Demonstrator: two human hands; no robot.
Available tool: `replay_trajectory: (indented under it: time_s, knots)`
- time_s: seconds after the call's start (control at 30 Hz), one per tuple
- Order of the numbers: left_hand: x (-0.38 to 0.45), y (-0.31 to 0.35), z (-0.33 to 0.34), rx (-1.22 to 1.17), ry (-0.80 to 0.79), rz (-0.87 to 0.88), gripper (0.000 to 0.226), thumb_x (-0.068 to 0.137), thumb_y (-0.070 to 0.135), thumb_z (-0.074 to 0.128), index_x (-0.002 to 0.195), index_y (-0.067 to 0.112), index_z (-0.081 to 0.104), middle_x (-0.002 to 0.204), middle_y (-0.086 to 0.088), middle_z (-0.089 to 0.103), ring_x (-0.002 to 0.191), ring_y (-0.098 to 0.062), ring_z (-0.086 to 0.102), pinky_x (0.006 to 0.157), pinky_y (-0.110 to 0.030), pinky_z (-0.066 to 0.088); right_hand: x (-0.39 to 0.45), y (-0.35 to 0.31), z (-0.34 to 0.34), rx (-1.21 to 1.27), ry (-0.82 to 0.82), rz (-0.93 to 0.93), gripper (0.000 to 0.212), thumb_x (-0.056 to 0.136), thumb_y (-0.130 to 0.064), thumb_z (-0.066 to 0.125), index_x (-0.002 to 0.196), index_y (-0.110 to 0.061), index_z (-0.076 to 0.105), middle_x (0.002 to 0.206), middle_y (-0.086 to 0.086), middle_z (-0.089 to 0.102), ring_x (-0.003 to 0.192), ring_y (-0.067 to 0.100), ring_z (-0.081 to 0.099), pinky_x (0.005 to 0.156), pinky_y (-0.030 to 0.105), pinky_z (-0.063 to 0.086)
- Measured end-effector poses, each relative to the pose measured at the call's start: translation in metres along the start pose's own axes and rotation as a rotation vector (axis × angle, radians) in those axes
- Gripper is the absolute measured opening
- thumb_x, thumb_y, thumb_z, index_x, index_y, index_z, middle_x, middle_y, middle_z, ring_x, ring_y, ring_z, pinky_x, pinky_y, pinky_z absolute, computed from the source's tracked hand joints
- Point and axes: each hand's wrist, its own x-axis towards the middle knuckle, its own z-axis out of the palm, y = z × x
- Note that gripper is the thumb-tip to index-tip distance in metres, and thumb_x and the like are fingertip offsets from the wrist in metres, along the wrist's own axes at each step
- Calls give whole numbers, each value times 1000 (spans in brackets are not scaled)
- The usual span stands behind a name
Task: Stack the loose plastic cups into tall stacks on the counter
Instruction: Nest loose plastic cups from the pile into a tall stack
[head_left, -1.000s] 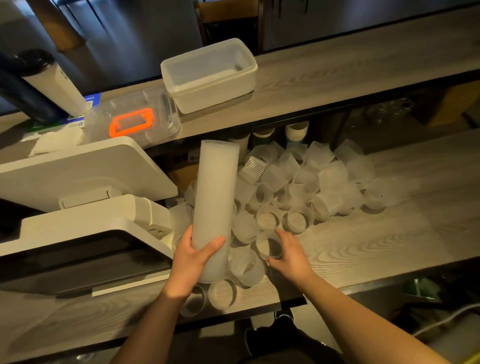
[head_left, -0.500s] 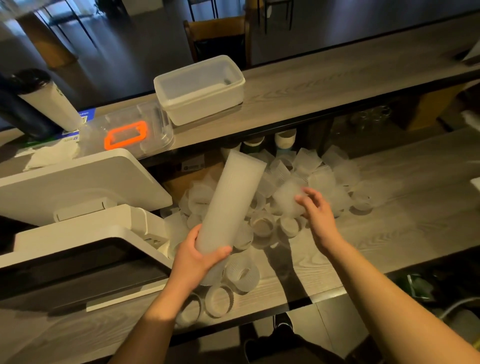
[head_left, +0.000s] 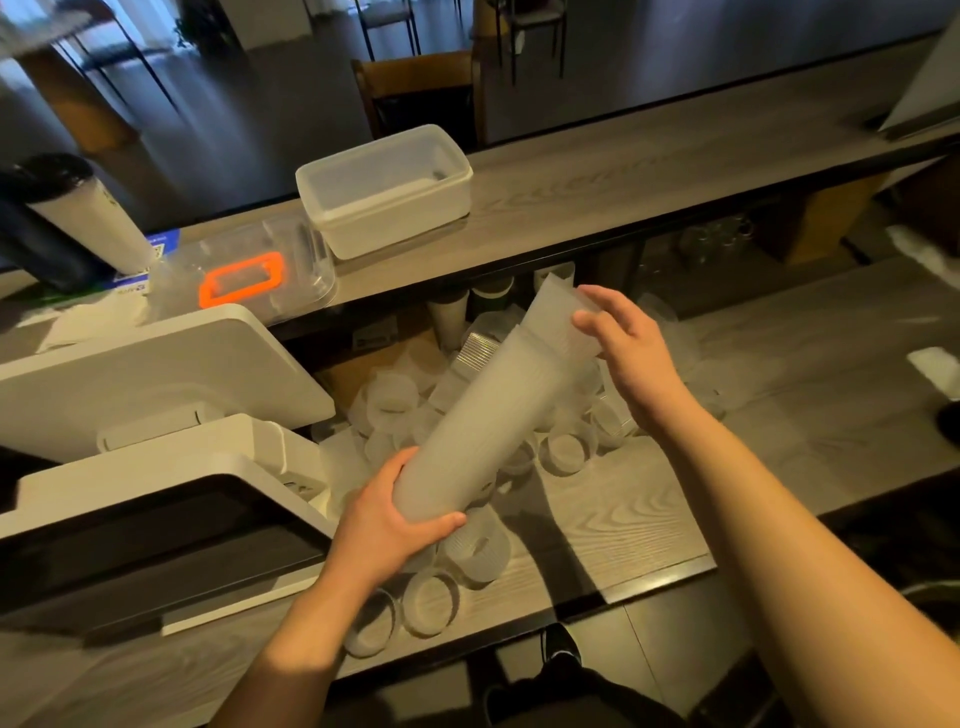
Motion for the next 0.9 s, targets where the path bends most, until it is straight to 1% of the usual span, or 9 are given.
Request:
replay_trajectory:
  time_s: [0.17, 0.27, 0.37, 0.43, 0.5, 0.57, 0.63, 0.77, 0.9]
  knots:
    - [0, 0, -1, 40, 6, 19, 83, 56, 58, 87, 127, 49, 44, 114, 22, 55, 101, -2, 54, 78, -24, 45, -10, 4, 0, 29, -28, 32, 41, 98, -34, 57, 136, -22, 53, 130, -3, 55, 115, 7, 53, 80, 20, 43]
    - [2, 1, 1, 37, -10, 19, 84, 57, 59, 87, 128, 49, 43, 114, 23, 53, 101, -1, 53, 79, -24, 46, -20, 12, 9, 24, -149, 64, 56, 89, -52, 52, 137, -24, 51, 124, -13, 54, 112, 1, 52, 81, 17, 42]
    - [3, -2, 4, 11, -22, -1, 85, 58, 58, 87, 130, 44, 43, 116, 24, 51, 104, -1, 53, 79, -24, 46, -22, 23, 14, 12, -237, 90, 64, 94, -67, 39, 144, -28, 46, 135, -14, 51, 122, 2, 49, 95, 24, 39]
    - [3, -6, 7, -7, -31, -29, 87, 57, 58, 86, 132, 40, 45, 118, 21, 53, 105, -2, 53, 79, -25, 46, -18, 31, 12, 23, -269, 135, 72, 90, -70, 31, 149, -30, 41, 151, -11, 41, 135, 8, 41, 105, 30, 34]
    - [4, -10, 12, -30, -31, -63, 93, 53, 62, 85, 134, 37, 46, 120, 18, 54, 105, -4, 53, 81, -27, 48, -12, 46, 12, 38, -228, 196, 75, 91, -71, 30, 153, -29, 35, 153, -9, 37, 137, 11, 38, 109, 33, 34]
    - [7, -10, 16, -63, -29, -89, 97, 49, 69, 81, 134, 35, 47, 120, 16, 55, 106, -5, 54, 81, -29, 49, -10, 70, 11, 54, -87, 263, 66, 97, -63, 36, 150, -22, 40, 139, -4, 50, 125, 15, 49, 107, 36, 41]
    - [10, -10, 20, -92, -24, -109, 97, 48, 73, 77, 132, 35, 47, 118, 15, 56, 104, -5, 55, 78, -28, 50, -14, 101, 10, -39, 31, 306, 60, 97, -56, 47, 143, -17, 47, 125, 0, 57, 115, 17, 55, 102, 37, 47]
    - [15, -10, 22, -138, -15, -147, 94, 49, 71, 79, 130, 36, 46, 118, 16, 55, 103, -5, 56, 75, -26, 50, -31, 155, 11, -232, 83, 357, 63, 90, -42, 69, 140, -10, 48, 120, -3, 56, 109, 13, 55, 86, 24, 47]
    - [20, -9, 21, -164, -27, -165, 91, 54, 66, 83, 132, 34, 46, 119, 16, 54, 105, -5, 56, 75, -22, 50, -37, 198, 19, -366, 58, 394, 89, 69, -65, 74, 139, -16, 50, 130, 4, 60, 121, 22, 57, 99, 43, 52]
